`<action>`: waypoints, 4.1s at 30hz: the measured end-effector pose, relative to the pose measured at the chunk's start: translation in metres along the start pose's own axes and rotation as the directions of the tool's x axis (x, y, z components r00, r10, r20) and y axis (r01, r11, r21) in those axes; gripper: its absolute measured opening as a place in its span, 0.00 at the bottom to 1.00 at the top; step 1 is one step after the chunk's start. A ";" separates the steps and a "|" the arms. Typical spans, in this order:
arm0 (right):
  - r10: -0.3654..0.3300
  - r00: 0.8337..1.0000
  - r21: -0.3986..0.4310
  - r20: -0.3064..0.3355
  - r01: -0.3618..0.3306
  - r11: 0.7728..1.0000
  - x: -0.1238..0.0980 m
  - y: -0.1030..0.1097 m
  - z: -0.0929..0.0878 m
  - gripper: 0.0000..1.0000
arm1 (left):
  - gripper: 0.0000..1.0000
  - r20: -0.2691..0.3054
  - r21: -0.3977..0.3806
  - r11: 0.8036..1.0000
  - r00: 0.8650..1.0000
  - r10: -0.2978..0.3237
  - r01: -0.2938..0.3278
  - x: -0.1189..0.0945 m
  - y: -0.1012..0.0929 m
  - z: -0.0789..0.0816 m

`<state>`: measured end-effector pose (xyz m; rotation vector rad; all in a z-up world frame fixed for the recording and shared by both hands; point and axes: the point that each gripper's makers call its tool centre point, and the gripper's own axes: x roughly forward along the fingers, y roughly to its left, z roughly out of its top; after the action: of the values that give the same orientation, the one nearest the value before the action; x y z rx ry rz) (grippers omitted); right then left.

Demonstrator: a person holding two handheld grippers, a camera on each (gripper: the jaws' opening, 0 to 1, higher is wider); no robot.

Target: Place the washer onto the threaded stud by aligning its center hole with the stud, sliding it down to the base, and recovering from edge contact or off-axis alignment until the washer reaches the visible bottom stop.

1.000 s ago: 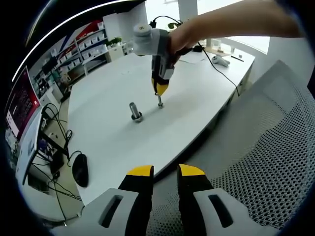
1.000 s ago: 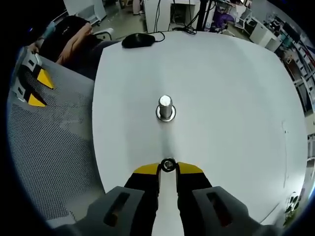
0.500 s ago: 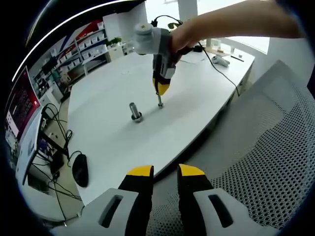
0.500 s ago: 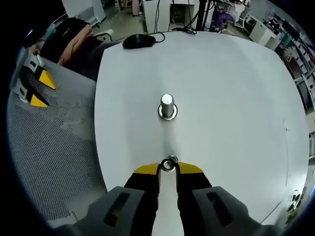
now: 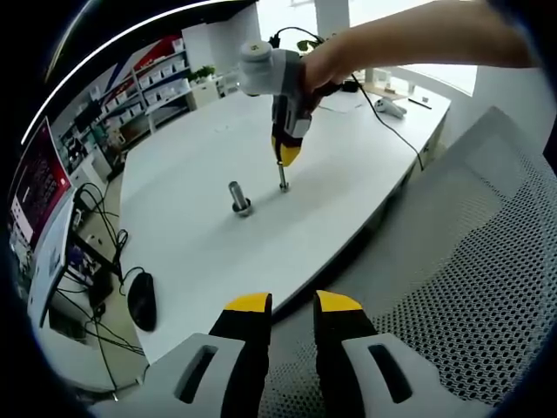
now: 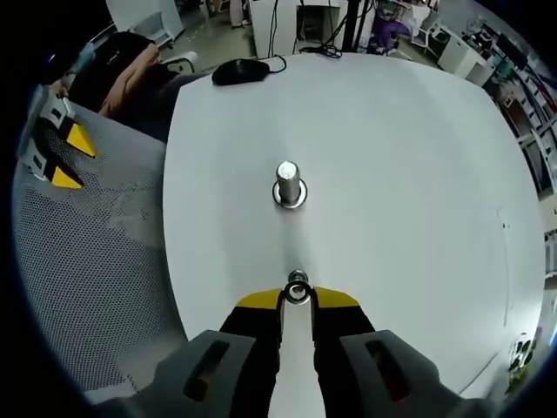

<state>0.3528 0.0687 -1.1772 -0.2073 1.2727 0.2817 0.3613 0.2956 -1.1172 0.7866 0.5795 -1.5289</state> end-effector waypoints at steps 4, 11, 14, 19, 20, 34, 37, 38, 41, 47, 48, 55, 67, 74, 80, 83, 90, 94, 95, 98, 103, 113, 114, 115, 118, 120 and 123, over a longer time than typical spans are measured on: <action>-0.002 1.000 -0.001 0.001 0.002 1.000 0.000 0.001 0.000 0.14 | 0.17 0.000 0.000 1.000 1.000 0.000 0.000 0.001 0.001 0.000; -0.003 1.000 -0.003 -0.002 0.003 1.000 0.002 -0.001 -0.001 0.14 | 0.17 0.001 0.000 1.000 1.000 0.001 -0.001 0.001 0.001 -0.001; -0.003 1.000 -0.003 0.000 0.003 1.000 0.002 -0.001 0.000 0.14 | 0.17 0.001 0.000 1.000 1.000 0.001 -0.001 0.001 0.001 -0.001; -0.002 1.000 -0.002 -0.011 0.002 1.000 0.003 -0.004 0.000 0.14 | 0.17 0.001 0.000 1.000 1.000 0.001 -0.001 0.000 0.000 0.000; -0.003 1.000 -0.002 -0.011 0.003 1.000 0.003 -0.004 0.000 0.14 | 0.17 0.001 0.000 1.000 1.000 0.001 -0.001 0.000 0.001 0.000; 0.001 0.999 -0.020 -0.033 -0.002 1.000 0.008 0.000 0.000 0.15 | 0.17 0.002 0.000 1.000 1.000 0.001 -0.001 0.000 0.001 0.000; 0.000 0.999 -0.021 -0.037 -0.001 1.000 0.009 0.000 0.000 0.15 | 0.17 0.002 0.000 1.000 1.000 0.001 -0.001 0.000 0.001 0.000; 0.001 0.999 -0.021 -0.038 -0.002 1.000 0.011 0.000 0.000 0.15 | 0.17 0.002 -0.001 1.000 1.000 0.001 -0.001 0.000 0.000 0.000; 0.006 0.999 -0.022 -0.045 -0.007 1.000 0.016 0.001 -0.002 0.15 | 0.17 0.001 -0.001 1.000 1.000 0.000 0.000 0.001 0.001 -0.001; 0.018 0.998 -0.019 -0.062 -0.020 1.000 0.026 0.003 -0.005 0.15 | 0.17 0.000 -0.001 1.000 1.000 0.000 0.000 0.000 0.000 0.000; 0.022 0.997 -0.019 -0.067 -0.023 1.000 0.029 0.004 -0.006 0.15 | 0.17 0.000 -0.001 1.000 1.000 -0.001 0.001 0.000 0.000 0.000; 0.042 0.996 -0.014 -0.082 -0.044 0.999 0.039 0.005 -0.007 0.15 | 0.17 -0.003 -0.002 1.000 1.000 -0.003 0.003 0.001 0.000 -0.001; 0.047 0.994 -0.012 -0.097 -0.049 0.999 0.047 0.010 -0.013 0.15 | 0.16 -0.004 -0.003 1.000 1.000 -0.004 0.004 0.001 0.000 -0.002; 0.006 0.993 0.017 -0.120 -0.005 1.000 0.043 0.007 -0.024 0.22 | 0.16 -0.004 -0.002 1.000 1.000 -0.004 0.004 0.000 0.000 -0.002; -0.015 0.997 0.078 -0.080 0.021 0.997 0.019 0.010 -0.036 0.26 | 0.16 -0.002 0.001 1.000 1.000 -0.004 0.004 0.001 0.000 -0.001; -0.043 0.999 0.136 -0.023 0.046 0.990 -0.007 0.011 -0.041 0.28 | 0.16 0.001 0.005 1.000 1.000 -0.004 0.004 0.001 -0.001 -0.001; -0.119 0.979 0.290 0.166 0.067 0.955 -0.075 0.025 -0.050 0.30 | 0.15 0.009 0.017 1.000 1.000 -0.005 0.005 0.000 -0.001 0.000; -0.179 0.943 0.376 0.280 0.063 0.924 -0.112 0.038 -0.056 0.32 | 0.15 0.017 0.025 1.000 1.000 -0.003 0.003 -0.001 -0.001 0.002; -0.194 0.932 0.392 0.306 0.062 0.918 -0.121 0.042 -0.056 0.32 | 0.15 0.019 0.026 1.000 1.000 -0.002 0.002 -0.001 -0.001 0.002; -0.290 0.871 0.456 0.395 0.088 0.886 -0.150 0.047 -0.063 0.31 | 0.14 0.020 0.031 0.999 1.000 -0.005 0.004 0.000 -0.002 0.003; -0.429 0.746 0.557 0.509 0.094 0.825 -0.189 0.070 -0.069 0.30 | 0.14 0.024 0.033 0.999 1.000 -0.006 0.005 -0.002 -0.002 0.003; -0.662 0.461 0.718 0.591 0.074 0.692 -0.248 0.090 -0.099 0.30 | 0.14 0.018 0.029 1.000 1.000 -0.005 0.004 0.002 0.000 0.001; -0.667 0.468 0.727 0.580 0.071 0.683 -0.245 0.090 -0.105 0.30 | 0.14 0.017 0.028 1.000 1.000 -0.004 0.003 0.002 0.000 0.001; -0.667 0.489 0.744 0.561 0.056 0.666 -0.238 0.093 -0.114 0.30 | 0.14 0.015 0.026 1.000 1.000 -0.003 0.002 0.002 0.000 0.001; -0.663 0.509 0.749 0.549 0.053 0.660 -0.226 0.100 -0.123 0.29 | 0.14 0.013 0.024 1.000 1.000 -0.004 0.004 0.001 -0.001 0.002; -0.660 0.529 0.767 0.533 0.028 0.641 -0.212 0.106 -0.129 0.30 | 0.14 0.013 0.025 1.000 1.000 -0.006 0.005 0.001 -0.001 0.002; -0.665 0.539 0.783 0.516 0.018 0.622 -0.199 0.114 -0.130 0.29 | 0.14 0.012 0.026 1.000 1.000 -0.008 0.008 0.002 0.000 0.001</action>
<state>0.1453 0.1186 -1.0232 0.3065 0.3219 -0.5068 0.3615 0.2939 -1.1183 0.7950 0.5554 -1.5504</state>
